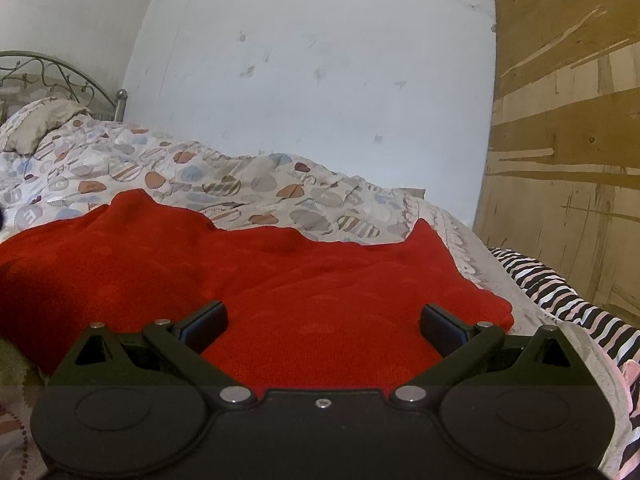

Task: Fold small clothes
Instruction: 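Grasp the folded shirt edge with the left gripper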

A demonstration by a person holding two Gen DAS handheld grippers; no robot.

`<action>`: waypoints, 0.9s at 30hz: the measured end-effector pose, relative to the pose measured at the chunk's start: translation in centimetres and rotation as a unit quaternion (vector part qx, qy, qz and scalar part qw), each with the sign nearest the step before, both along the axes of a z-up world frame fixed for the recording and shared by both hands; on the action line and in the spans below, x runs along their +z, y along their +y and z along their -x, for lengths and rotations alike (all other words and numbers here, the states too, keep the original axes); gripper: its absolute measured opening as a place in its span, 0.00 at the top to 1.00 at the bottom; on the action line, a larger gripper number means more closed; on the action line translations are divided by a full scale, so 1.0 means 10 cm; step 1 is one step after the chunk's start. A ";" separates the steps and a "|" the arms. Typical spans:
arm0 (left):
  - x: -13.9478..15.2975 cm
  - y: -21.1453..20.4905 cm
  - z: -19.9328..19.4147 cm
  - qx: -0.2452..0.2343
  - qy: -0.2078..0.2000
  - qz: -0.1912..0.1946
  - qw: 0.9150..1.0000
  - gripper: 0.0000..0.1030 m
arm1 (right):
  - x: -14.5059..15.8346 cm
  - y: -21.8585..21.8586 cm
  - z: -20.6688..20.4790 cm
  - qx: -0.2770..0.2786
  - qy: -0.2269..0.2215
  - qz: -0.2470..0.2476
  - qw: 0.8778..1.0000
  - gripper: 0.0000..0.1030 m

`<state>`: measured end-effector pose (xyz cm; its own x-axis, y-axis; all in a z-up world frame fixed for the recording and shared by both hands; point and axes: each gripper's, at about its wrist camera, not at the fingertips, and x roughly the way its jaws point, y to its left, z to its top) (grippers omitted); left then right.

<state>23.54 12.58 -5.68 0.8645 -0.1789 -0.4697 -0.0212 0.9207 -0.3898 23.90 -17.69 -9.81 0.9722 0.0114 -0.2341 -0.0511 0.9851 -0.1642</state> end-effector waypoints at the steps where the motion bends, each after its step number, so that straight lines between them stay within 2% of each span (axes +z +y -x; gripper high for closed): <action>1: 0.01 -0.01 -0.07 -0.002 -0.017 -0.013 1.000 0.00 | 0.00 0.00 0.00 0.000 -0.001 0.000 1.000 0.01; 3: 0.02 -0.01 -0.23 -0.011 -0.035 -0.031 0.999 0.00 | -0.01 0.00 0.00 0.000 -0.002 -0.001 1.000 0.00; 5: 0.00 0.01 -0.39 -0.027 -0.036 -0.036 0.998 0.00 | -0.01 0.00 0.00 0.000 -0.004 -0.001 1.000 0.00; 8: -0.09 0.05 -0.64 -0.063 -0.012 -0.029 0.998 0.00 | -0.02 0.01 0.01 0.000 -0.006 -0.001 1.000 0.01; 11: -0.23 0.08 -0.76 -0.078 0.022 -0.033 0.996 0.00 | -0.03 0.00 0.02 0.001 -0.008 -0.002 1.000 0.00; 14: -0.35 0.14 -0.76 -0.083 0.038 -0.029 0.995 0.01 | -0.04 0.00 0.03 0.001 -0.011 -0.003 1.000 0.00; 19: -0.43 0.19 -0.63 -0.088 0.019 -0.046 0.995 0.01 | -0.05 0.00 0.03 0.001 -0.014 -0.003 1.000 0.00; 22: -0.43 0.26 -0.60 -0.086 0.022 -0.027 0.996 0.01 | -0.05 0.01 0.03 0.000 -0.014 -0.003 1.000 0.00; 27: -0.38 0.32 -0.62 -0.092 0.029 -0.013 0.995 0.11 | -0.05 0.01 0.03 0.000 -0.014 -0.003 1.000 0.00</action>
<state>29.77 15.83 -9.51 0.7895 -0.3183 -0.5248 0.1263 0.9210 -0.3686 23.59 -17.63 -10.30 0.9784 0.0135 -0.2061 -0.0473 0.9860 -0.1600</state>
